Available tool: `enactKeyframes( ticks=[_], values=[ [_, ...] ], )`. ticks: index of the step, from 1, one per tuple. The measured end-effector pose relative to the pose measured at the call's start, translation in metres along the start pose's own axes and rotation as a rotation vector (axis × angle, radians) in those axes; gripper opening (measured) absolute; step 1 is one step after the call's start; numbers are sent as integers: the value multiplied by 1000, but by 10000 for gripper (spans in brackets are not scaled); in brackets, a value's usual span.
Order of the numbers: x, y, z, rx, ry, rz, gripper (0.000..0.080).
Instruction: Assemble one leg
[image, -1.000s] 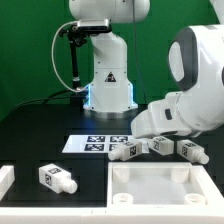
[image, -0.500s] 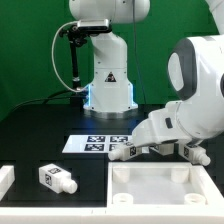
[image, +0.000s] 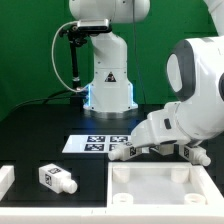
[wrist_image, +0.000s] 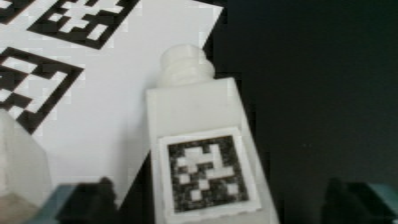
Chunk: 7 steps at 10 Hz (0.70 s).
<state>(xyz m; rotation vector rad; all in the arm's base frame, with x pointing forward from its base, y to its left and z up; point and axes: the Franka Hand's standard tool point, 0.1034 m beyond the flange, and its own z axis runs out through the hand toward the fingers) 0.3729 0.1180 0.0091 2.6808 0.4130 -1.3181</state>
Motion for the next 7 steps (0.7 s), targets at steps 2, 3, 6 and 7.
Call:
enactKeyframes(
  ticks=[2, 3, 6, 7],
  values=[
    [0, 0, 0, 0, 0, 0, 385],
    [0, 0, 0, 0, 0, 0, 285],
    [-31, 22, -47, 41, -26, 20, 285],
    [-40, 33, -73, 76, 9, 46, 285]
  ],
)
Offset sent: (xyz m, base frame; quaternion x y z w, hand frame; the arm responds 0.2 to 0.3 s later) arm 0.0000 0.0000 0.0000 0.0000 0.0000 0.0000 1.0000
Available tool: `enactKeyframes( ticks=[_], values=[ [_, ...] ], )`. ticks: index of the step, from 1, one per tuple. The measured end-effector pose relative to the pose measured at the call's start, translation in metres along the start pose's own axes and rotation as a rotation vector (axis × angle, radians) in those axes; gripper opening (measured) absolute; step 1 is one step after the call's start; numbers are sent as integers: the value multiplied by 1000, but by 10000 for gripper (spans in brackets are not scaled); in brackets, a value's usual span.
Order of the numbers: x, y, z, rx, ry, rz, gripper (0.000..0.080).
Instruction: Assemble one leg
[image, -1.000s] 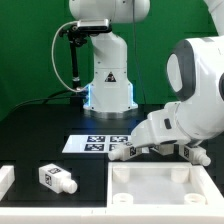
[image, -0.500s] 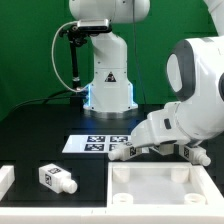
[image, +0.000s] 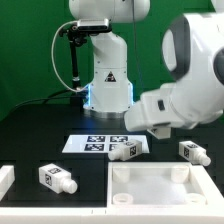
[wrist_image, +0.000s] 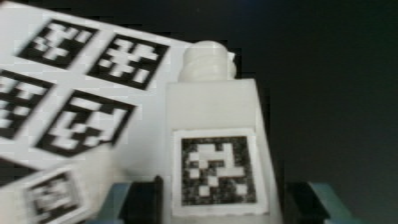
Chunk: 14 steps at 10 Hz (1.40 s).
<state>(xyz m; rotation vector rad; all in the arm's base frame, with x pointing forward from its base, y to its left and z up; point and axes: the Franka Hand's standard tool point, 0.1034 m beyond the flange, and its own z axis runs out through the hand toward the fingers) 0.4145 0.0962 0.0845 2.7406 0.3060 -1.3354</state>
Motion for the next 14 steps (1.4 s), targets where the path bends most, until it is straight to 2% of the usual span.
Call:
enactKeyframes(
  ticks=[1, 2, 3, 6, 7, 8, 9, 10, 11, 12, 14],
  values=[
    [-9, 8, -20, 18, -9, 30, 285],
    [-4, 13, -42, 15, 32, 32, 285],
    [7, 15, -51, -2, 111, 24, 285],
    [10, 14, -53, -3, 321, 24, 285],
    [7, 15, -55, -1, 341, 25, 285],
    [1, 14, -77, 87, 353, 2, 285],
    [8, 32, -120, 173, 462, -9, 285],
    [14, 49, -140, 201, 561, -4, 285],
    [16, 56, -151, 189, 670, 7, 285],
    [13, 56, -147, 179, 721, 16, 285],
    [17, 62, -148, 157, 840, 42, 285]
  ],
)
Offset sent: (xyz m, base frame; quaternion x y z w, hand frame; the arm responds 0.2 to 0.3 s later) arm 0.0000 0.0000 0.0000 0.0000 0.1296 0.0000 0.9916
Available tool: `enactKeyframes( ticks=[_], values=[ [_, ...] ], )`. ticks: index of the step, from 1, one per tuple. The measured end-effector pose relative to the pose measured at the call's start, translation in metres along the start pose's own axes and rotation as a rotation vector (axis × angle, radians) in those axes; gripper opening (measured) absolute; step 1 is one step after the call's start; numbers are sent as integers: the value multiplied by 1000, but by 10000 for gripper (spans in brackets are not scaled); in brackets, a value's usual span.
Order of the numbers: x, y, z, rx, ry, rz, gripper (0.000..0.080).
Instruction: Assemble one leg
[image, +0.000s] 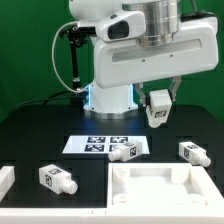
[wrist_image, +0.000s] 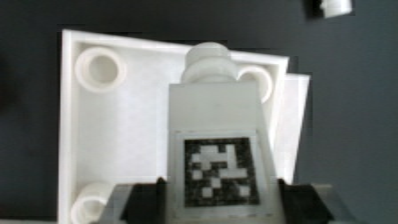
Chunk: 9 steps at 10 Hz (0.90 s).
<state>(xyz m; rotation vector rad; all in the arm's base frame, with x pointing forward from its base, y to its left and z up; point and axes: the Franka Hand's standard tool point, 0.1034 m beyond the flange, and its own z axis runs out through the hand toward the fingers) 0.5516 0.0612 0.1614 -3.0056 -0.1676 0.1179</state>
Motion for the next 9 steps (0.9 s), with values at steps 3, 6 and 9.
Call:
enactKeyframes(
  ticks=[3, 6, 9],
  values=[
    [33, 11, -8, -84, 345, -39, 285],
    [49, 22, -18, -151, 559, -74, 287],
    [49, 38, -16, -223, 739, -79, 287]
  ],
)
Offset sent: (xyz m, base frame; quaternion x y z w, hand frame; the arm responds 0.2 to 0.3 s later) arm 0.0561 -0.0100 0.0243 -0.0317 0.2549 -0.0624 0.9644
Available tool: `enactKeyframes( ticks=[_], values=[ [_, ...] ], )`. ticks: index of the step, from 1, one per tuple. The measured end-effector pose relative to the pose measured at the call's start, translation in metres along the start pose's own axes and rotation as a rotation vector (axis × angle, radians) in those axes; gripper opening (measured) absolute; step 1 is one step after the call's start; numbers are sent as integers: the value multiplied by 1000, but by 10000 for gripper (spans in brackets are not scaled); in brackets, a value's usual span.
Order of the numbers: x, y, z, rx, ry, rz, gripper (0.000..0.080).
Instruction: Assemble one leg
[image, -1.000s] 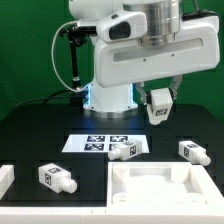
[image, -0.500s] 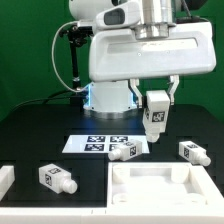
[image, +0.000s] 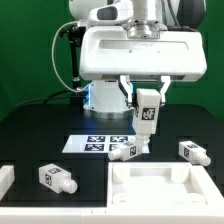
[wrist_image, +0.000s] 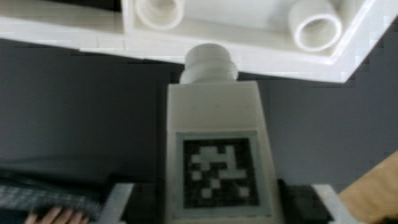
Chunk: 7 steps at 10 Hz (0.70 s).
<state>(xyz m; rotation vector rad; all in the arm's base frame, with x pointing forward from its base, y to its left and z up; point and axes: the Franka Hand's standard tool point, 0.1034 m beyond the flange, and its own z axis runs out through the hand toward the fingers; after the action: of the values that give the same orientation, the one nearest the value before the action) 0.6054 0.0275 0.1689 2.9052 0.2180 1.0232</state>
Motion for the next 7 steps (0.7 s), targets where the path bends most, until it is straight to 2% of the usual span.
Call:
enactKeyframes(
  ticks=[1, 3, 5, 6, 7],
  values=[
    [-5, -6, 12, 13, -36, 6, 287],
    [24, -20, 18, 60, -94, 46, 287],
    [25, -56, 28, 97, -90, 108, 287],
    [23, -75, 32, 103, -57, 113, 287],
    [21, -71, 33, 98, -69, 88, 287]
  ],
)
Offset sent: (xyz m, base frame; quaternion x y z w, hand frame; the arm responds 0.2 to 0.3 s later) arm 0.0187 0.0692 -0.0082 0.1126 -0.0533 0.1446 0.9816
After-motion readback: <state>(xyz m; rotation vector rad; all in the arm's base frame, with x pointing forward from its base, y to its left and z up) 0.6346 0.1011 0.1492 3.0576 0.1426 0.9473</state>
